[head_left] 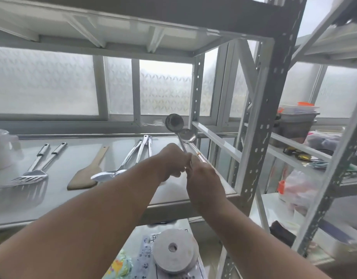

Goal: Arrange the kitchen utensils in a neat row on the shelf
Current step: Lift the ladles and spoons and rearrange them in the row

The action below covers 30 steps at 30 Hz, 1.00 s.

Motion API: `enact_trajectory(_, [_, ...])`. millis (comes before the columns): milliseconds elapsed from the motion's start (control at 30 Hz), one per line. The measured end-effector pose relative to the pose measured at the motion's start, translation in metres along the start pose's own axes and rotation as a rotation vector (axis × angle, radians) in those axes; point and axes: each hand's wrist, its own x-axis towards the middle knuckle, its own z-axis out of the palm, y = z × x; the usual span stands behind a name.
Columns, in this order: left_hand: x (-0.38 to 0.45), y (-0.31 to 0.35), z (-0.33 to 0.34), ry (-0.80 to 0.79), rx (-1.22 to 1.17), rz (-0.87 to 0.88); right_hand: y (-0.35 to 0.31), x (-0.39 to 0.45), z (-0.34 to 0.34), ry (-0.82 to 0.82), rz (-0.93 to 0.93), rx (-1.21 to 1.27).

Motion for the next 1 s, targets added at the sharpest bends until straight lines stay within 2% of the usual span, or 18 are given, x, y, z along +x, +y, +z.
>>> enact_trajectory(67, [0.003,-0.004,-0.002,0.017,-0.044,-0.009,0.001,0.005,-0.001,-0.01,-0.012,-0.121])
enact_trajectory(133, [0.005,-0.009,-0.003,0.054,-0.154,-0.028,-0.001,0.01,-0.003,-0.032,-0.015,-0.167])
enact_trajectory(200, [0.004,-0.012,-0.006,0.113,-0.148,-0.017,-0.004,0.015,-0.003,-0.05,-0.022,-0.19])
enact_trajectory(267, [0.001,-0.015,-0.014,0.231,0.11,0.136,-0.005,0.017,0.0,-0.074,-0.028,-0.238])
enact_trajectory(367, [-0.013,-0.021,-0.032,0.424,0.639,0.403,-0.009,0.017,0.005,-0.195,-0.018,-0.318])
enact_trajectory(433, [-0.021,-0.031,-0.042,0.408,0.827,0.45,-0.013,0.018,0.006,-0.266,0.002,-0.323])
enact_trajectory(500, [-0.025,-0.043,-0.049,0.295,0.915,0.376,-0.016,0.017,0.006,-0.276,0.014,-0.314])
enact_trajectory(600, [-0.025,-0.061,-0.053,0.216,0.972,0.283,-0.019,0.014,0.006,-0.271,0.005,-0.313])
enact_trajectory(700, [-0.023,-0.07,-0.053,0.225,0.914,0.248,-0.02,0.018,0.01,-0.342,-0.023,-0.255])
enact_trajectory(1000, [-0.012,-0.082,-0.053,0.279,0.862,0.315,-0.018,0.047,0.038,-0.34,0.154,-0.202])
